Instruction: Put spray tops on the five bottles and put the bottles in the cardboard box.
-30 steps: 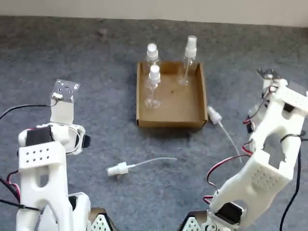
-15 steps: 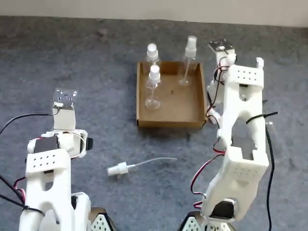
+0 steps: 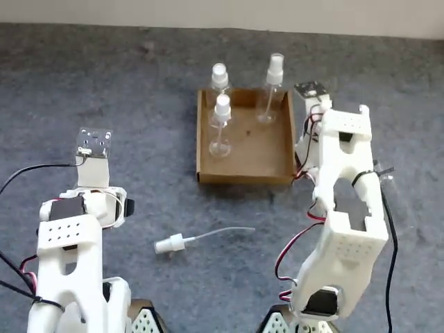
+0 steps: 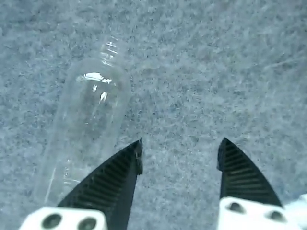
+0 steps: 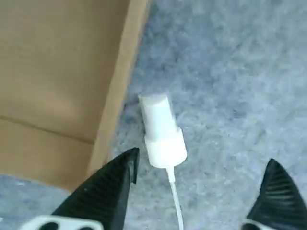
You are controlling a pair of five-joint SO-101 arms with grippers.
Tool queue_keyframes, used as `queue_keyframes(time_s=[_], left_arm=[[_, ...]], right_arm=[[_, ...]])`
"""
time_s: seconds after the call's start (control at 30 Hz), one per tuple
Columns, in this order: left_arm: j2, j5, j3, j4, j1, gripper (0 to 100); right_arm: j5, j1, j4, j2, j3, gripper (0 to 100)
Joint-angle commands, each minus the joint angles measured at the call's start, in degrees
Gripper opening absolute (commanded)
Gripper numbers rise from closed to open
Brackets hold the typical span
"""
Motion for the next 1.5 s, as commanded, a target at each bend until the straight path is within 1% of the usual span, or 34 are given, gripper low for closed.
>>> queue_keyframes(time_s=[0.0, 0.1, 0.23, 0.33, 0.5, 0.6, 0.7, 0.87, 1.03, 1.13, 1.2, 1.33, 1.4, 1.47], left_arm=[[-1.45, 0.53, -0.13, -0.88, 1.1, 22], [-1.45, 0.53, -0.13, -0.88, 1.1, 22], [-1.45, 0.53, -0.04, -0.88, 1.1, 22], [-1.36, 0.53, -0.04, -0.79, 1.19, 22], [-1.36, 0.7, -0.04, -0.79, 1.19, 22], [-1.36, 0.7, -0.04, -0.79, 1.19, 22], [-1.27, 0.7, -0.04, -0.79, 1.19, 22], [-1.1, 0.7, -0.04, -0.88, 1.19, 22], [-1.1, 0.79, -0.04, -0.88, 1.19, 22], [-1.1, 0.79, -0.04, -0.88, 1.19, 22], [-1.1, 0.79, -0.04, -0.88, 1.19, 22], [-1.1, 0.79, -0.04, -0.88, 1.19, 22], [-1.1, 0.79, -0.04, -0.88, 1.19, 22], [-1.1, 0.79, 0.48, -0.88, 1.19, 22]], right_arm=[[0.62, 1.27, -3.12, -4.18, 1.71, 29.5], [0.62, 2.68, -6.02, -4.18, 4.35, 22.2], [0.62, 3.3, -8.13, -4.18, 5.93, 18.3], [0.53, 4.18, -8.13, -4.26, 5.67, 15.9], [0.53, 7.52, -7.6, -4.53, 5.58, 6.3], [0.53, 9.71, -7.52, -4.53, 5.58, 3.3], [0.53, 11.21, -5.93, -4.62, 5.49, 3.1], [0.62, 11.3, -1.19, -5.14, 5.05, 3.0], [0.62, 11.12, 2.77, -9.89, 3.47, 3.2], [0.62, 9.71, 3.03, -13.76, 2.51, 4.3], [0.62, 8.31, 3.3, -15.96, 2.07, 9.0], [0.53, 3.56, 3.12, -17.19, 2.07, 22.1], [0.53, 1.27, 2.77, -15.96, 2.15, 25.2], [0.53, 0.13, 1.98, -13.14, 1.89, 25.3]])
